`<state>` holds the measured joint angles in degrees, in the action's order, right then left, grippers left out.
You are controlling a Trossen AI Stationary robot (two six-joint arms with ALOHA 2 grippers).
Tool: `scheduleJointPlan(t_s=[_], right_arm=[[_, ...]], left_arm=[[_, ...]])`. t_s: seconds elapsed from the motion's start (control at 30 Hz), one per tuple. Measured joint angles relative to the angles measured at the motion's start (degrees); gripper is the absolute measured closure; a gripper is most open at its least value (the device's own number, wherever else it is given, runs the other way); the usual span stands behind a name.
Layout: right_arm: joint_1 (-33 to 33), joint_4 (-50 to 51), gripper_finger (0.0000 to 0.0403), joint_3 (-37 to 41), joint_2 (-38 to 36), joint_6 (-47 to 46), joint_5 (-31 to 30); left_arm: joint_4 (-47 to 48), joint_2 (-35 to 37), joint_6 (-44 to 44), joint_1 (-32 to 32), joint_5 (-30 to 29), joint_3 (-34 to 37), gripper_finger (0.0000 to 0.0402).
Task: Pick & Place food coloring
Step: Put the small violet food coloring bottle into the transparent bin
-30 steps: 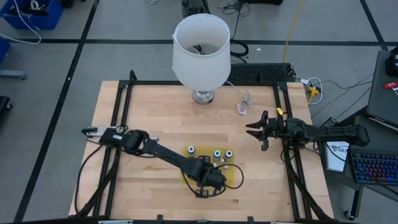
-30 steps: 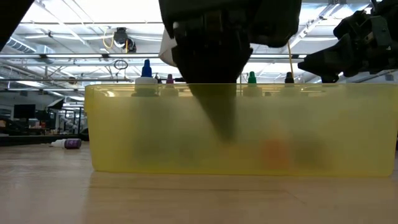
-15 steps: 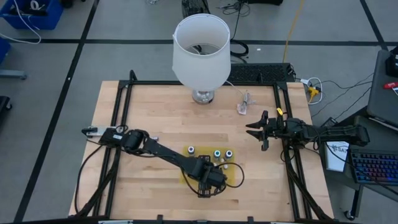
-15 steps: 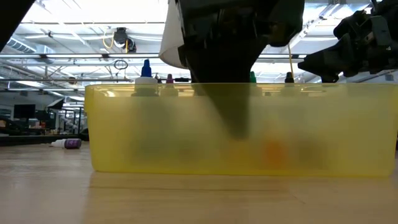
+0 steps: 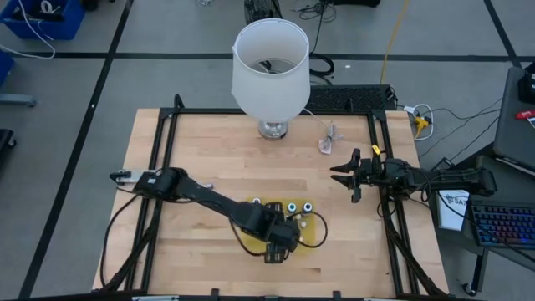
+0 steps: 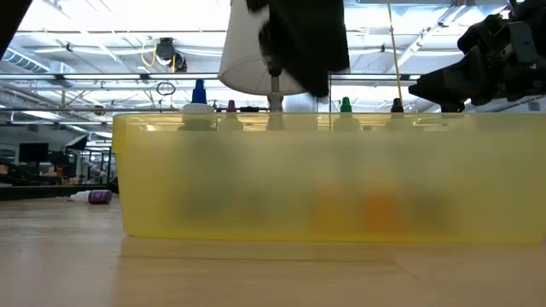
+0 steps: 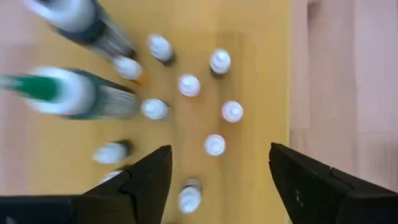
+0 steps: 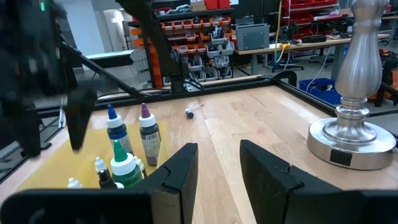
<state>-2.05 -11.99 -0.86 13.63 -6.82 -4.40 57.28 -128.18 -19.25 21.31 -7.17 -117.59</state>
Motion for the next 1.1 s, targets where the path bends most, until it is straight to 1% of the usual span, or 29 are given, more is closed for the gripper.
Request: scheduleJointPlan(t_s=[0.13, 0.23, 0.37, 0.43, 0.5, 0.6, 0.7, 0.8, 0.93, 0.97, 1.1], right_arm=[[0.0, 0.0, 0.0291, 0.0, 0.0, 0.0, 0.0], [0.0, 0.0, 0.0291, 0.0, 0.0, 0.0, 0.0], [0.0, 0.0, 0.0291, 0.0, 0.0, 0.0, 0.0], [0.0, 0.0, 0.0291, 0.0, 0.0, 0.0, 0.0], [0.0, 0.0, 0.0291, 0.0, 0.0, 0.0, 0.0], [0.0, 0.0, 0.0291, 0.0, 0.0, 0.0, 0.0], [0.0, 0.0, 0.0291, 0.0, 0.0, 0.0, 0.0], [0.0, 0.0, 0.0291, 0.0, 0.0, 0.0, 0.0], [0.0, 0.0, 0.0291, 0.0, 0.0, 0.0, 0.0], [0.0, 0.0, 0.0291, 0.0, 0.0, 0.0, 0.0], [0.0, 0.0, 0.0291, 0.0, 0.0, 0.0, 0.0]], left_arm=[[4.0, 5.4, 1.3, 1.1, -4.7, 0.0, 0.0133], [12.1, 9.3, -0.2, 2.5, -9.0, 0.0, 0.0133], [26.3, 13.4, -8.7, 3.2, -15.1, 0.5, 0.0133], [32.0, 16.0, -13.8, 3.1, -18.0, 2.7, 0.0133], [32.8, 19.5, -17.4, 2.7, -19.2, 7.2, 0.0133], [31.4, 26.6, -21.1, 2.0, -18.8, 17.4, 0.0133], [31.3, 33.6, -26.5, 0.3, -17.9, 29.5, 0.0133], [27.6, 40.1, -29.3, -2.6, -13.9, 40.8, 0.0133], [19.8, 46.5, -28.0, -8.0, -6.7, 53.1, 0.0133], [18.1, 47.3, -26.9, -9.4, -5.0, 55.6, 0.0133], [14.6, 47.7, -23.3, -14.3, -1.2, 63.6, 0.0133]])
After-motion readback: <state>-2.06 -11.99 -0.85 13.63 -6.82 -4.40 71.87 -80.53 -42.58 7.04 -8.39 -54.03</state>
